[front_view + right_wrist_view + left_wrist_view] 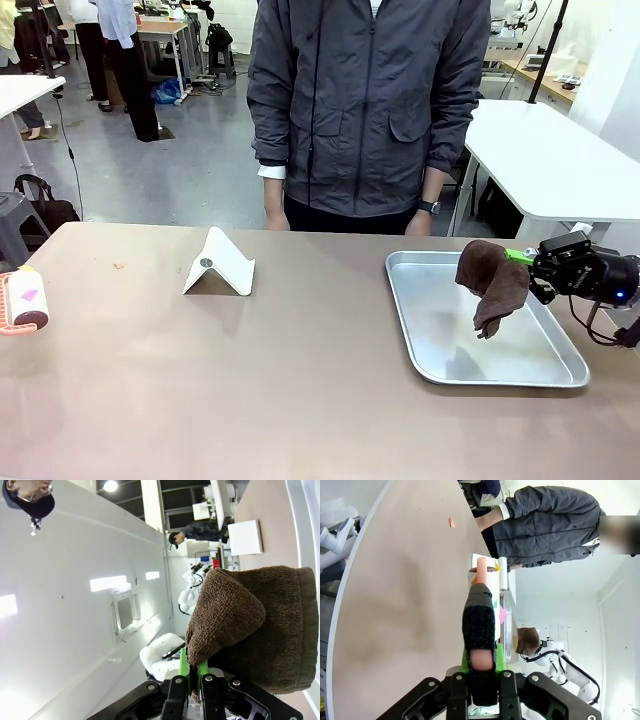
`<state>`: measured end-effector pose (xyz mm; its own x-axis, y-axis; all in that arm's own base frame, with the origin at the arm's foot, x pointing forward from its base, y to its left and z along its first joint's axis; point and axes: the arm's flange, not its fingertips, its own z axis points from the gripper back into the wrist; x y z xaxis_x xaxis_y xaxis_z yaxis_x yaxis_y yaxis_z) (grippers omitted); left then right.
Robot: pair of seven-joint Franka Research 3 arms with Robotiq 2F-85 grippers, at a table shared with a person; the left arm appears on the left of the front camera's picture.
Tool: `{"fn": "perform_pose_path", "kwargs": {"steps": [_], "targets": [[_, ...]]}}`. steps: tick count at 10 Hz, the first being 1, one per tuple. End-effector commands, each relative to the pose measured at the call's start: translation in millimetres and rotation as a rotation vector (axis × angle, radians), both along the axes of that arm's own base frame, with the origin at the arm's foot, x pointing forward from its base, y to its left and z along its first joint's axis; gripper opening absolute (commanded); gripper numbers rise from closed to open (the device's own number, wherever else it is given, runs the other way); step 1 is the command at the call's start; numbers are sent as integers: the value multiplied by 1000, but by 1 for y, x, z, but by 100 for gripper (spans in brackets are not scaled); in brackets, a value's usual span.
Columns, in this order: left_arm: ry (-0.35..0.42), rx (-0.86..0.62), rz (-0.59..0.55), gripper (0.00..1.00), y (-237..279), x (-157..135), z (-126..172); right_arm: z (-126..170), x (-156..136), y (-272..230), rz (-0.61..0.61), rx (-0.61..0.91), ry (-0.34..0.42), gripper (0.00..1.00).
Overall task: Clean the surface of the table.
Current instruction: Clean the area not pointed to by the person.
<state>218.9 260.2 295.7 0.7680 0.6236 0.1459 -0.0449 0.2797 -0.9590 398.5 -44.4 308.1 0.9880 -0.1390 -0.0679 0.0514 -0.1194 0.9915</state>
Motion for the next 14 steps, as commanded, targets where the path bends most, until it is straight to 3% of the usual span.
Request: {"fn": "perform_pose_path", "kwargs": {"steps": [1, 2, 3, 5, 6, 10, 14], "targets": [[8, -10, -2, 20, -3, -4, 4, 4, 2, 2, -4, 6, -9, 7], [0, 0, 0, 20, 0, 0, 0, 4, 2, 2, -4, 6, -9, 7], [-38, 134, -32, 20, -4, 9, 13, 4, 2, 2, -4, 6, -9, 7], [-150, 250, -88, 20, 0, 41, 50, 4, 2, 2, -4, 6, -9, 7], [-164, 315, -121, 20, -1, 61, 65, 4, 2, 2, -4, 6, -9, 7], [-80, 471, -221, 20, -16, 132, 106, 4, 2, 2, -4, 6, -9, 7], [72, 409, -301, 20, -17, 206, 108, 4, 2, 2, -4, 6, -9, 7]]}}
